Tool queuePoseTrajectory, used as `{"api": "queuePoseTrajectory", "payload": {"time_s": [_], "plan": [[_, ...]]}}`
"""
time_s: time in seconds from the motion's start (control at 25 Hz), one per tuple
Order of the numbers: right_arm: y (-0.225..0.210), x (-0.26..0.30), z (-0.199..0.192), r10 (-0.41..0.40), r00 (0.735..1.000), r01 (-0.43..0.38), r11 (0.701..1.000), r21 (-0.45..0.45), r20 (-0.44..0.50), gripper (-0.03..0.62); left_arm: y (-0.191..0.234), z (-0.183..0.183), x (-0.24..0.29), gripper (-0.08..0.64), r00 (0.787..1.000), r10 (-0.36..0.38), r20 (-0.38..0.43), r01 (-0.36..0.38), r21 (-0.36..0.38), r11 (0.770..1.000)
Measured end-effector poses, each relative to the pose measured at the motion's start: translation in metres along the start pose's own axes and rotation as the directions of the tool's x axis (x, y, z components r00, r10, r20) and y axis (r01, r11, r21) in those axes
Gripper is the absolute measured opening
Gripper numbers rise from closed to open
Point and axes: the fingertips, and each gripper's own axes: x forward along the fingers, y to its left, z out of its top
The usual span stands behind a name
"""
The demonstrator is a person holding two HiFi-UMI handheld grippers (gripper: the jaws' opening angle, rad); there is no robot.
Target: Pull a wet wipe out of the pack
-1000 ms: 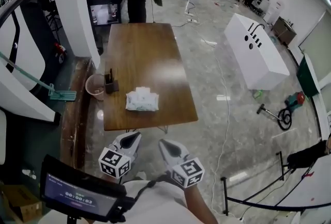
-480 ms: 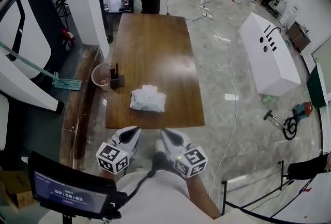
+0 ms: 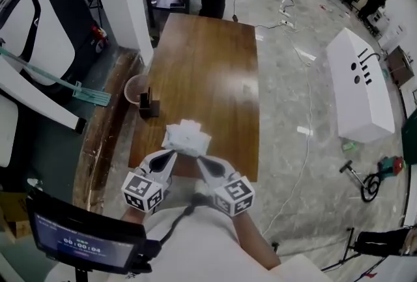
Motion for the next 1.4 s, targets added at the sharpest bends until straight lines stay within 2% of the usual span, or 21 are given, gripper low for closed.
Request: {"api": "queuePoseTrajectory", "payload": {"time_s": [0.16, 0.44, 0.64, 0.84, 0.92, 1.0, 1.08, 1.16, 1.4], "plan": [[-0.024, 0.019, 0.001, 0.057, 0.997, -0.059, 0.997, -0.039, -0.057, 0.005, 0.005, 0.005, 0.024, 0.003, 1.0, 0.007, -0.016, -0.007, -0.031, 1.0], [-0.061, 0.042, -0.009, 0.148, 0.98, -0.157, 0.986, -0.059, -0.136, 0.005, 0.017, 0.002, 0.06, 0.003, 0.993, 0.102, -0.065, -0.106, -0.06, 0.993], [-0.082, 0.057, -0.011, 0.188, 0.969, -0.2, 0.978, -0.058, -0.157, 0.005, 0.029, -0.009, 0.074, 0.003, 0.982, 0.156, -0.105, -0.164, -0.068, 0.984], [-0.088, 0.075, -0.019, 0.219, 0.958, -0.234, 0.97, -0.063, -0.185, 0.005, 0.047, -0.024, 0.074, 0.003, 0.971, 0.19, -0.144, -0.201, -0.072, 0.977], [-0.085, 0.079, -0.026, 0.227, 0.951, -0.246, 0.967, -0.066, -0.211, 0.005, 0.051, -0.033, 0.075, 0.003, 0.965, 0.199, -0.171, -0.211, -0.05, 0.976], [-0.086, 0.08, -0.03, 0.221, 0.948, -0.244, 0.967, -0.076, -0.227, 0.005, 0.051, -0.041, 0.079, 0.005, 0.957, 0.208, -0.201, -0.213, -0.001, 0.977], [-0.086, 0.081, -0.03, 0.21, 0.951, -0.234, 0.969, -0.083, -0.225, 0.005, 0.049, -0.049, 0.085, 0.054, 0.953, 0.202, -0.226, -0.195, 0.054, 0.979], [-0.085, 0.086, -0.03, 0.186, 0.955, -0.209, 0.975, -0.081, -0.23, 0.005, 0.053, -0.059, 0.088, 0.067, 0.948, 0.187, -0.257, -0.169, 0.088, 0.982], [-0.094, 0.096, -0.04, 0.049, 0.965, -0.062, 0.997, -0.044, -0.257, 0.005, 0.079, -0.091, 0.099, 0.094, 0.933, 0.131, -0.334, -0.077, 0.17, 0.982]]}}
